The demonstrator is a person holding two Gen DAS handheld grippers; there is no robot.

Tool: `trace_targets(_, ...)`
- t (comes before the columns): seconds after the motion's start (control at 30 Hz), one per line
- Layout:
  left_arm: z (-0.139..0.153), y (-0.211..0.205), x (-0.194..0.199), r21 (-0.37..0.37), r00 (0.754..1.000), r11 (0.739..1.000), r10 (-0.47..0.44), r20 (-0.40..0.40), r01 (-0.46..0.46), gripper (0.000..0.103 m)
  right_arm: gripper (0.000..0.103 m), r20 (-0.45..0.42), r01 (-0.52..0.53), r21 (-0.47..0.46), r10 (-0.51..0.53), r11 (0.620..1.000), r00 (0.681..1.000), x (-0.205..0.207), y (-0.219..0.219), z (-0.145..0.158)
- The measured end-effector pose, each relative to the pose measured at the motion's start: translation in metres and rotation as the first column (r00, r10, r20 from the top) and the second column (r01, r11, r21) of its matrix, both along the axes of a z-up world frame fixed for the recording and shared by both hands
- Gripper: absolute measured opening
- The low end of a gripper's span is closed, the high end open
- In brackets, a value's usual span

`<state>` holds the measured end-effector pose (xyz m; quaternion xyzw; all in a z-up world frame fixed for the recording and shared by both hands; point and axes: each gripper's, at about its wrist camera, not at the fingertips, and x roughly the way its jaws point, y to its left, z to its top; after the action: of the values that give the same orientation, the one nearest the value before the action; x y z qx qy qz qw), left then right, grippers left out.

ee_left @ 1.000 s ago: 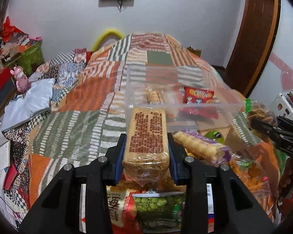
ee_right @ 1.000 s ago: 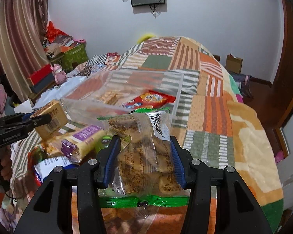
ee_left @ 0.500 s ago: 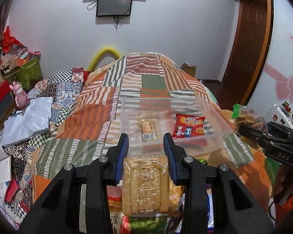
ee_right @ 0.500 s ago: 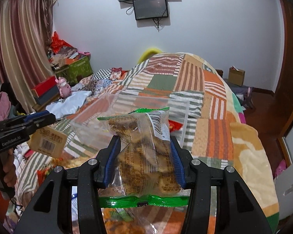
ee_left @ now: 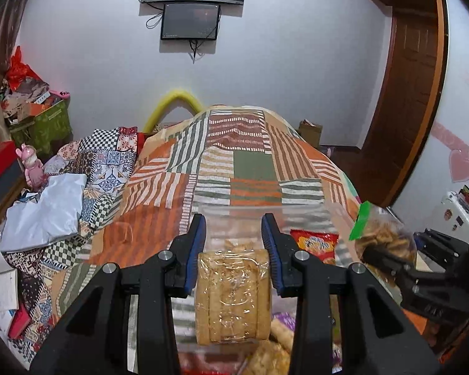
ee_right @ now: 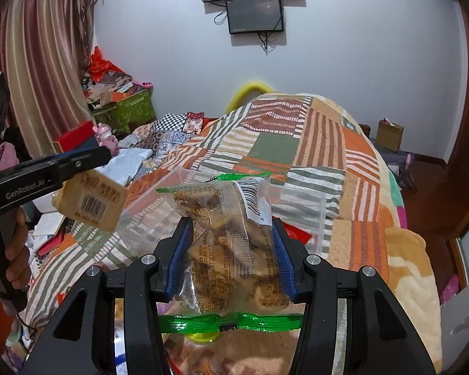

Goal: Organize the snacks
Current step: 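Place biscuit pack in clear box with left tool while right tool places cookie bag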

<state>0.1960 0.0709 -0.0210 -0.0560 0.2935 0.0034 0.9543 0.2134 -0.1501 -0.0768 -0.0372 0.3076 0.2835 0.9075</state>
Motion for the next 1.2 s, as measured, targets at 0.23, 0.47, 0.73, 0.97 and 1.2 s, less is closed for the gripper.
trace_targets(0.23,-0.020,0.000,0.029,0.009,0.999,1.000,0.016,-0.032,-0.015,0.036,0.046,-0.036,-0.011,-0.028,0.010,1.000,0.999,0.022,0.018,-0.011)
trace_targets(0.47,-0.042,0.000,0.046,0.015,0.997,1.000,0.018,-0.081,-0.017,0.036,0.046,-0.086,-0.022,-0.081,0.015,0.996,0.996,0.045,0.037,-0.029)
trace_targets(0.73,-0.063,-0.003,0.060,0.049,0.993,0.999,0.013,-0.121,-0.007,0.036,0.046,-0.155,-0.043,-0.121,0.024,0.992,0.988,0.062,0.047,-0.049)
trace_targets(0.97,-0.077,-0.003,0.061,0.052,0.987,0.999,0.006,-0.159,0.002,0.036,0.046,-0.185,-0.052,-0.138,0.026,0.989,0.982,0.065,0.052,-0.058)
trace_targets(1.2,-0.078,-0.002,0.061,0.037,0.985,0.999,0.010,-0.171,-0.004,0.037,0.047,-0.202,-0.059,-0.155,0.027,0.986,0.979,0.065,0.054,-0.061)
